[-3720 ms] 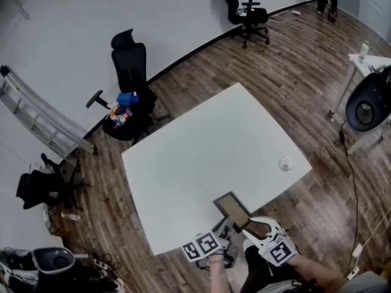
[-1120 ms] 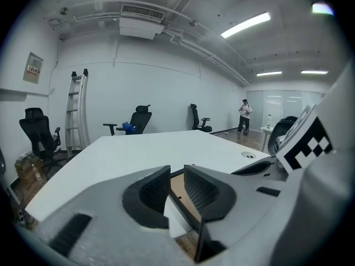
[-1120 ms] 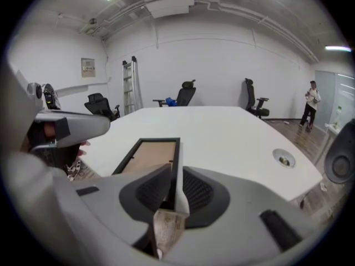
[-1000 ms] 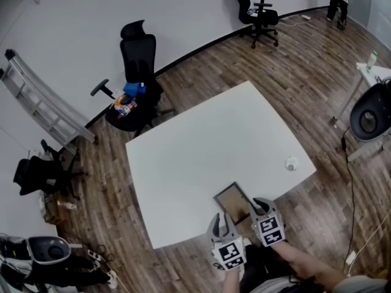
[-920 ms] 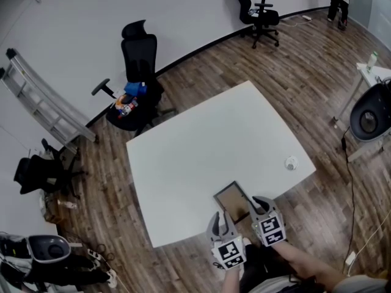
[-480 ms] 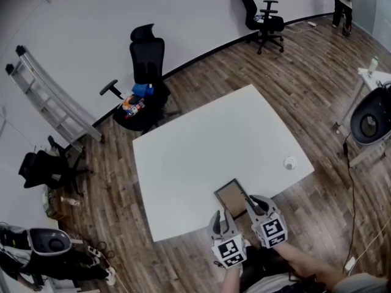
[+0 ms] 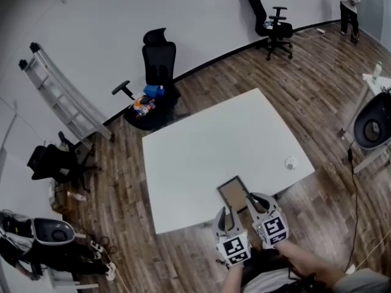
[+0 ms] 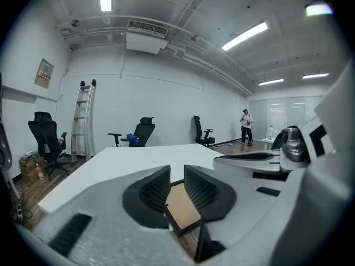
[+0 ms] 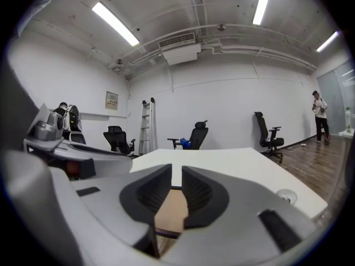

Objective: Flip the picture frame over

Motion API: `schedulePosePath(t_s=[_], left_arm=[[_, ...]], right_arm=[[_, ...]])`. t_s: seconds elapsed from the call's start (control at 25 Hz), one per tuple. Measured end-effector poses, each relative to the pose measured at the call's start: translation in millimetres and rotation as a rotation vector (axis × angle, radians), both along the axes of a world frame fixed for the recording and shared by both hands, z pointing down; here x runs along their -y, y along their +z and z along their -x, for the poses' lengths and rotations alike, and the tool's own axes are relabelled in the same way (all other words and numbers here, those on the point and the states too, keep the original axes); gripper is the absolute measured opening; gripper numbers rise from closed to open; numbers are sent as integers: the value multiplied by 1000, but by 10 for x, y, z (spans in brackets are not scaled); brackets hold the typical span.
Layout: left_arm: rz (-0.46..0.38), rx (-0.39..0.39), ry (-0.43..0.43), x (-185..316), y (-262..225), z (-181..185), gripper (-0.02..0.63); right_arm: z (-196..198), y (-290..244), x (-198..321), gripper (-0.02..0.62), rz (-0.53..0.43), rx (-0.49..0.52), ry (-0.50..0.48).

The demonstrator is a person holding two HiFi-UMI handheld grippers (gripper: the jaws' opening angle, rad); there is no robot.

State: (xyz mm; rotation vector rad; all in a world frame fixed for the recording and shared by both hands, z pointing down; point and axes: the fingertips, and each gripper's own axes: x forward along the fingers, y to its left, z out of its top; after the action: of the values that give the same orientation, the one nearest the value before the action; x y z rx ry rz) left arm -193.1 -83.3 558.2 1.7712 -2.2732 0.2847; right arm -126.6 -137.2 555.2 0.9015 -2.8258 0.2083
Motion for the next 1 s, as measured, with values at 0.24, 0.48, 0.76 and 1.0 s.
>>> schedulePosePath(t_s=[0.24,0.48,0.76,1.0], left_arm=[[-16,-1,-23,-2,-128,94,78],[-15,9,-22,25,-139,91,78],[-18,6,-18,52,-170,32,78],[-15,7,-15,42,-154,27,78]], right_arm=[[90,-166,-27,48,-1,25,-20],[89,-183,11,41,-6,25,-20],[67,-187,13,17,-3,23,-23],[88,-201,-15,8,-7,24,-33]])
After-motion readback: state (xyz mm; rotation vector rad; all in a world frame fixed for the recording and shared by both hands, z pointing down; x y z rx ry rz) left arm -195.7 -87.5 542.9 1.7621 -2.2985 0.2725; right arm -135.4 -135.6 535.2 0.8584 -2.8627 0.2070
